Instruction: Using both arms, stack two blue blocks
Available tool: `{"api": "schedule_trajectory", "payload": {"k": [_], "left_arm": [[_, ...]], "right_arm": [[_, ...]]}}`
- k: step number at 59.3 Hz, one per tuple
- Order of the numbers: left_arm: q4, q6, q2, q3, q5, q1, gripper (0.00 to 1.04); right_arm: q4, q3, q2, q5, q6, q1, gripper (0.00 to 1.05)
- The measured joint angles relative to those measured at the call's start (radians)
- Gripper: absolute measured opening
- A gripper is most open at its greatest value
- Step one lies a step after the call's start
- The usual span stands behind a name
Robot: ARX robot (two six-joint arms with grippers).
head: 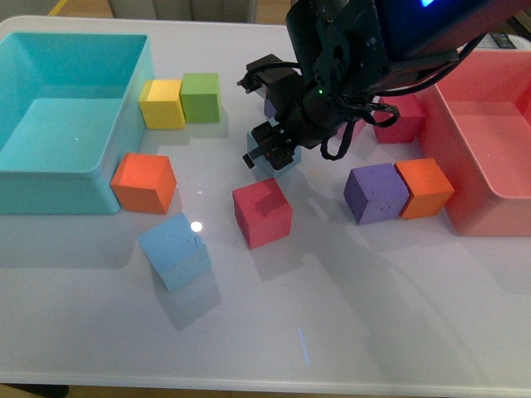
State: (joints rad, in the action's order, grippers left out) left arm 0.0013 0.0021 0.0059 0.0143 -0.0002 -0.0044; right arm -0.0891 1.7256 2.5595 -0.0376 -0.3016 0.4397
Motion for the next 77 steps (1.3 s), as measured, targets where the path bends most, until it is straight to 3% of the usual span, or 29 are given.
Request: {"api": "schedule_trajectory", "payload": {"k": [10, 14, 31, 56, 75, 77], "left_arm": [[0.0, 0.0, 0.0, 0.0, 0.0, 0.0, 0.96], [0.0, 0.0, 0.0, 0.0, 0.0, 0.0, 0.96], [0.0, 0.0, 0.0, 0.0, 0.0, 0.0, 0.96], [0.0, 0.0, 0.0, 0.0, 0.0, 0.0, 0.96], [0.0, 0.0, 0.0, 0.0, 0.0, 0.0, 0.96], [0.0, 0.0, 0.0, 0.0, -0.001, 0.0, 0.96]], "right_arm": [[-0.005, 0.018, 0.02, 0.001, -0.001, 0.0, 0.4], [-0.003, 0.019, 0.021, 0.0, -0.002, 0.0, 0.55], [0.041, -0.004, 0.017, 0.0, -0.001, -0.001, 0.97], [0.285, -0.333, -0.34, -0.041, 0.028, -0.041, 0.96], [0.478, -0.805, -0.793, -0.099, 0.131, -0.118, 0.96], [0.642, -0.89, -0.818, 0.039, 0.178, -0.116, 0.89]]}}
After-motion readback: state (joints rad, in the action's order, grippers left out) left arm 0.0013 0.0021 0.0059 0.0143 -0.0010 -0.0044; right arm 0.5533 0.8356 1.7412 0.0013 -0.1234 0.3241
